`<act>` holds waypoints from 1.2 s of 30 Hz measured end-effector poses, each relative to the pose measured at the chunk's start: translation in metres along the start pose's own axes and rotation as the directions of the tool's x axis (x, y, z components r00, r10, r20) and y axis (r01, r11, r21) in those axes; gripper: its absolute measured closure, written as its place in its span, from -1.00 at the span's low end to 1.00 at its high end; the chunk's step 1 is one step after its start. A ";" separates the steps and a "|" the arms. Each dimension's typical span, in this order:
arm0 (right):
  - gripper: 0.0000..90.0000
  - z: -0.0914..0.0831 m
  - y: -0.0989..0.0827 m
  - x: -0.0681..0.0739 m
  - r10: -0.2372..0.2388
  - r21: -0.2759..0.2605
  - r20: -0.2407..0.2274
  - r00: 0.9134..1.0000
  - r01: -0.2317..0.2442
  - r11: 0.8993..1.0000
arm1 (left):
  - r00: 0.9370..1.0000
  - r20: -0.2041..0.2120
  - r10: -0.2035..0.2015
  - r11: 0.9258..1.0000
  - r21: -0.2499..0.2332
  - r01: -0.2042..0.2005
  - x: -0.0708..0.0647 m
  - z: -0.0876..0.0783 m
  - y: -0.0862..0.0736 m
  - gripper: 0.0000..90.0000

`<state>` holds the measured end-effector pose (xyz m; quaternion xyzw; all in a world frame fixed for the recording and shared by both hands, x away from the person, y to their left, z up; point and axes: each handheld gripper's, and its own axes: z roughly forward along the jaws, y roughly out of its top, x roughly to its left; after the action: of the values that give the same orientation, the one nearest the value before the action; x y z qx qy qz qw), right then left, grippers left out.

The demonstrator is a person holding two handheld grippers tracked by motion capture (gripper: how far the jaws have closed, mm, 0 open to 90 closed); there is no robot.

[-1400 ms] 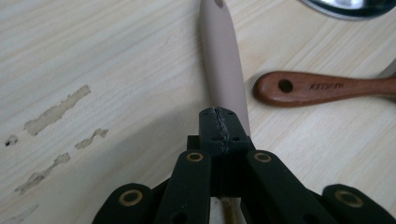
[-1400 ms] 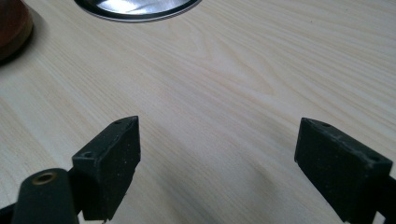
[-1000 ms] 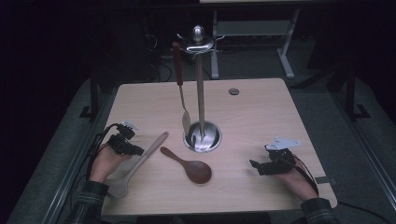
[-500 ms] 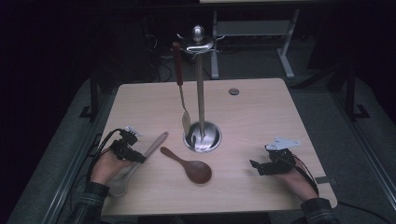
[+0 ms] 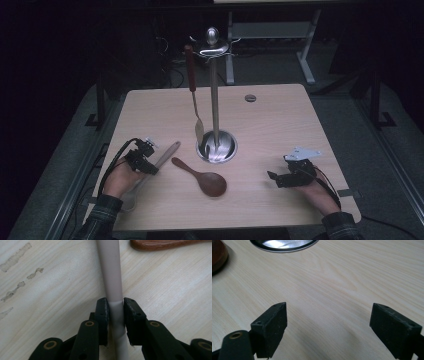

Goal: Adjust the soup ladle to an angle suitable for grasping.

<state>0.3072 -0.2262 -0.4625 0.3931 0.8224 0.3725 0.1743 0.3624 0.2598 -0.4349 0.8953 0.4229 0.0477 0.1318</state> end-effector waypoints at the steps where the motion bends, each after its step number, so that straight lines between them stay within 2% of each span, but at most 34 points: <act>1: -0.69 0.000 0.000 0.000 -0.002 0.001 0.000 1.000 0.002 1.000 | 1.000 -0.011 0.008 1.000 0.008 -0.008 -0.001 0.000 0.001 0.64; 5: -0.69 0.000 0.000 0.000 -0.001 0.000 -0.001 1.000 0.001 1.000 | 1.000 -0.024 0.000 1.000 0.022 0.000 -0.002 0.000 0.002 0.66; 10: -0.69 -0.001 0.000 0.000 0.001 -0.003 0.001 1.000 -0.001 1.000 | 0.999 -0.028 -0.030 0.999 0.018 0.030 -0.003 0.000 0.003 0.69; 16: -0.69 -0.001 0.000 -0.001 0.010 -0.006 -0.001 1.000 -0.010 1.000 | 0.998 -0.019 -0.059 0.998 0.010 0.059 -0.001 0.000 0.002 0.72; 20: -0.70 -0.002 0.002 -0.003 0.039 0.001 -0.022 0.999 -0.039 0.999 | 0.997 0.010 -0.071 0.997 0.005 0.071 0.003 -0.001 0.000 0.72; 22: -0.73 -0.004 0.003 -0.004 0.051 0.007 -0.034 0.998 -0.051 0.999 | 0.996 0.033 -0.084 0.996 -0.015 0.085 0.006 -0.003 -0.004 0.72; 24: -0.78 -0.006 0.006 -0.005 0.066 0.009 -0.060 0.996 -0.065 0.998 | 0.995 0.049 -0.082 0.996 -0.042 0.084 0.009 -0.007 -0.006 0.72; 25: -0.77 -0.006 0.007 -0.005 0.075 0.011 -0.059 0.995 -0.075 0.997 | 0.995 0.058 -0.076 0.995 -0.063 0.080 0.011 -0.012 -0.009 0.72; 26: -0.75 -0.007 0.007 -0.005 0.076 0.003 -0.057 0.996 -0.075 0.997 | 0.995 0.063 -0.082 0.992 -0.086 0.087 0.012 -0.016 -0.011 0.72; 27: -0.73 -0.008 0.008 -0.005 0.076 0.000 -0.057 0.995 -0.076 0.997 | 0.993 0.073 -0.094 0.986 -0.131 0.103 0.013 -0.020 -0.013 0.72; 28: -0.71 -0.009 0.009 -0.003 0.084 -0.001 -0.059 0.995 -0.084 0.996 | 0.992 0.081 -0.096 0.983 -0.147 0.107 0.014 -0.024 -0.014 0.72; 30: -0.70 -0.010 0.010 -0.002 0.075 -0.005 -0.065 0.995 -0.076 0.997 | 0.990 0.093 -0.104 0.970 -0.212 0.122 0.016 -0.034 -0.018 0.72; 31: -0.68 -0.010 0.010 -0.001 0.073 -0.008 -0.065 0.995 -0.074 0.997 | 0.990 0.100 -0.103 0.960 -0.251 0.125 0.017 -0.040 -0.020 0.72; 35: -0.67 -0.009 0.009 0.000 0.054 0.002 -0.065 0.996 -0.054 0.999 | 0.989 0.117 -0.084 0.929 -0.350 0.121 0.016 -0.058 -0.024 0.72; 36: -0.67 -0.008 0.008 0.000 0.050 0.005 -0.062 0.997 -0.050 0.999 | 0.990 0.119 -0.081 0.919 -0.376 0.121 0.015 -0.062 -0.025 0.72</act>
<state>0.3069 -0.2271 -0.4507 0.4021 0.8179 0.3875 0.1387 0.3413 0.2991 -0.3828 0.8307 0.4440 0.0769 0.3271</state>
